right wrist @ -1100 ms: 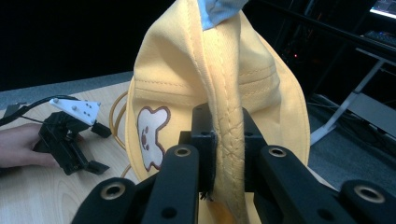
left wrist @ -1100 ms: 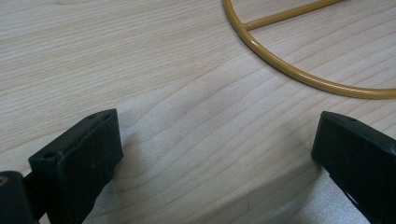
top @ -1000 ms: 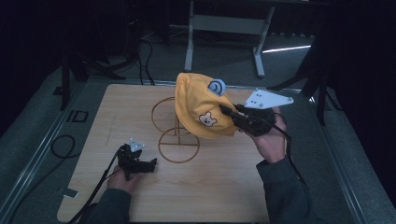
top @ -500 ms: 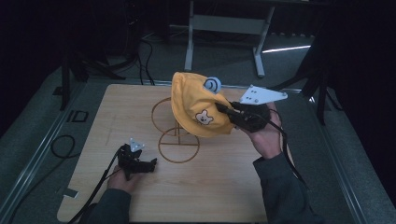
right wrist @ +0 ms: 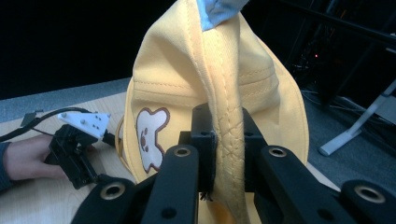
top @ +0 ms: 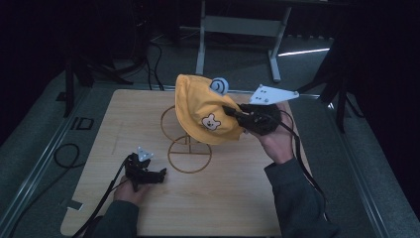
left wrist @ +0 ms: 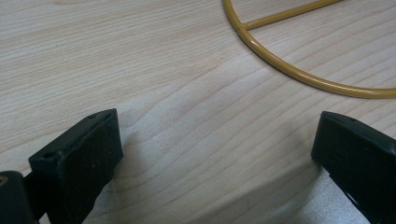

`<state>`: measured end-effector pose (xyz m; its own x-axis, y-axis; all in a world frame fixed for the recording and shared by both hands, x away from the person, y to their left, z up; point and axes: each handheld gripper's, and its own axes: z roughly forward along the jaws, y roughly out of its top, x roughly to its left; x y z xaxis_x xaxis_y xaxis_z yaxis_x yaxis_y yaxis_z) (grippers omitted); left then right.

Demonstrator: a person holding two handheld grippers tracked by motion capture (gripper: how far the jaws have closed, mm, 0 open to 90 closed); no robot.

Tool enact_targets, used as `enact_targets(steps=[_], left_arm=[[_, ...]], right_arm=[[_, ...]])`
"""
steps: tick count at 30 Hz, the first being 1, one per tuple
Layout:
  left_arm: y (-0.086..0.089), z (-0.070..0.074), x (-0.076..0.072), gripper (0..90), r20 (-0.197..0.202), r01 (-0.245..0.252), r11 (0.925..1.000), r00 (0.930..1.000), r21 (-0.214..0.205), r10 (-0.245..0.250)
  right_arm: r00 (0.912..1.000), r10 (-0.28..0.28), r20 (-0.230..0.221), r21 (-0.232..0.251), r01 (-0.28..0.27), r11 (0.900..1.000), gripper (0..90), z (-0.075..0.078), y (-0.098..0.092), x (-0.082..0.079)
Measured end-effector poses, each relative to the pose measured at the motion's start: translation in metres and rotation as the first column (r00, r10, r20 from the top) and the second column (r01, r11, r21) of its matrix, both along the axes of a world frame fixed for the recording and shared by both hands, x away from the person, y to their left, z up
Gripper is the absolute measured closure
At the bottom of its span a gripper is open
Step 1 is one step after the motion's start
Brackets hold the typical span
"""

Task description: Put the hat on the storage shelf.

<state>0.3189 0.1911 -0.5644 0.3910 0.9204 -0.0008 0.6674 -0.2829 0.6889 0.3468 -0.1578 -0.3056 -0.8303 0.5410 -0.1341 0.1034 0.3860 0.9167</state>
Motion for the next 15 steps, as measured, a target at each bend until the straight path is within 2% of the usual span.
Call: enact_targets(steps=[6, 15], left_arm=[[0.0, 0.0, 0.0, 1.9, 0.0, 0.0, 1.0, 1.0, 0.001, 0.0], [0.0, 0.0, 0.0, 1.9, 0.002, -0.002, 1.0, 1.0, -0.003, 0.002]], right_arm=[[1.0, 0.004, -0.008, -0.028, -0.004, 0.9996, 81.1, 0.006, 0.013, 0.009], [0.9993, 0.018, -0.031, -0.082, -0.021, 0.9964, 79.6, 0.005, 0.041, 0.026]])
